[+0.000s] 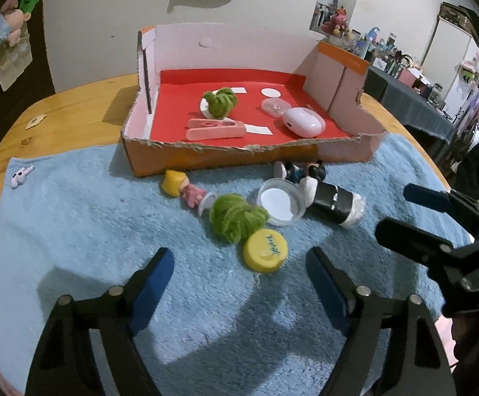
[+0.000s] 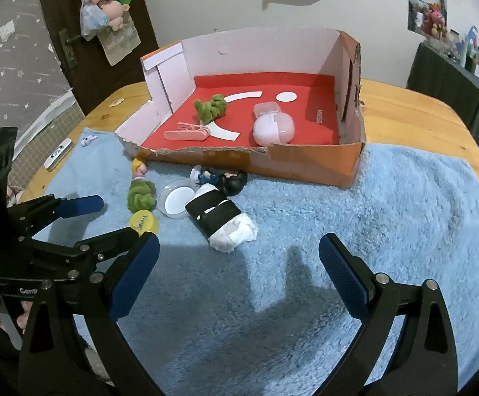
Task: Organize objects
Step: 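Close the left tool on the yellow lid while the right tool closes on the black-and-white roll, then carry the yellow lid and black-and-white roll with both tools over the box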
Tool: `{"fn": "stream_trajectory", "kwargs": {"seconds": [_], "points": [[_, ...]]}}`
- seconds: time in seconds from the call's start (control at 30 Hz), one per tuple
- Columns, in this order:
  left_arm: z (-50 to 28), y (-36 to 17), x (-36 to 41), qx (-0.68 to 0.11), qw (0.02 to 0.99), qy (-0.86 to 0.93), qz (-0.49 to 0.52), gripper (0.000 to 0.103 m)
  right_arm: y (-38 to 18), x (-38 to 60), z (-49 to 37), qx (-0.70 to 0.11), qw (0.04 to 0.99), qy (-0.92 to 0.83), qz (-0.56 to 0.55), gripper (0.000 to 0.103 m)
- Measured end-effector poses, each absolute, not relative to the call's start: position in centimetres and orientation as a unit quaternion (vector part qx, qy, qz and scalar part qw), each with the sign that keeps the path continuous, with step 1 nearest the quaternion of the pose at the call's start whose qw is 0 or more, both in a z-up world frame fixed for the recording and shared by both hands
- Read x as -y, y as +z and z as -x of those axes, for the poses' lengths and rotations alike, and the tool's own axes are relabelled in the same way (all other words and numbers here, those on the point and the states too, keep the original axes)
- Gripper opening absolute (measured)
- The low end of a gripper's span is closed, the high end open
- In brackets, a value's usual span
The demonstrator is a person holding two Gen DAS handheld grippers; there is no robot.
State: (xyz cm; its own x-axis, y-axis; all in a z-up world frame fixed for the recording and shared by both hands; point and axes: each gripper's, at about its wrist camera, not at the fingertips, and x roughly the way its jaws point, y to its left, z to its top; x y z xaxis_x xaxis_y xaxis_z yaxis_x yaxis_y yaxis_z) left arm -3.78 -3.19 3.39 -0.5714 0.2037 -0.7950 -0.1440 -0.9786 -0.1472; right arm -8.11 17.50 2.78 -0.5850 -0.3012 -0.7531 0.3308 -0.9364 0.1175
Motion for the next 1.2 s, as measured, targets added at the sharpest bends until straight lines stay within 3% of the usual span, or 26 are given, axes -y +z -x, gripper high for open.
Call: {"fn": "stream_trajectory", "kwargs": {"seconds": [0.17, 0.5, 0.73, 0.9, 1.03, 1.2], "points": [[3.6, 3.3, 2.8, 0.029, 0.105, 0.885, 0.453, 0.073, 2.2, -16.9, 8.9, -0.042, 0.179, -0.887, -0.424, 0.097], [3.9, 2.6, 2.1, 0.028, 0.116, 0.88, 0.459, 0.062, 0.6, -15.3, 10.8, -0.061, 0.192, -0.877, -0.436, 0.072], [4.3, 2.5, 1.9, 0.029, 0.12, 0.881, 0.457, 0.053, 0.0, -14.4, 11.5, -0.067, 0.199, -0.872, -0.442, 0.063], [4.7, 2.3, 1.6, 0.027, 0.121, 0.881, 0.456, 0.043, -0.1, -14.0, 11.6, -0.069, 0.209, -0.869, -0.443, 0.048], [4.5, 2.4, 1.6, 0.025, 0.121, 0.883, 0.452, 0.033, -0.1, -14.0, 11.5, -0.066, 0.213, -0.868, -0.443, 0.045], [4.1, 2.3, 1.2, 0.011, 0.119, 0.887, 0.445, 0.032, 0.0, -14.5, 11.1, -0.046, 0.217, -0.869, -0.443, 0.041]]}}
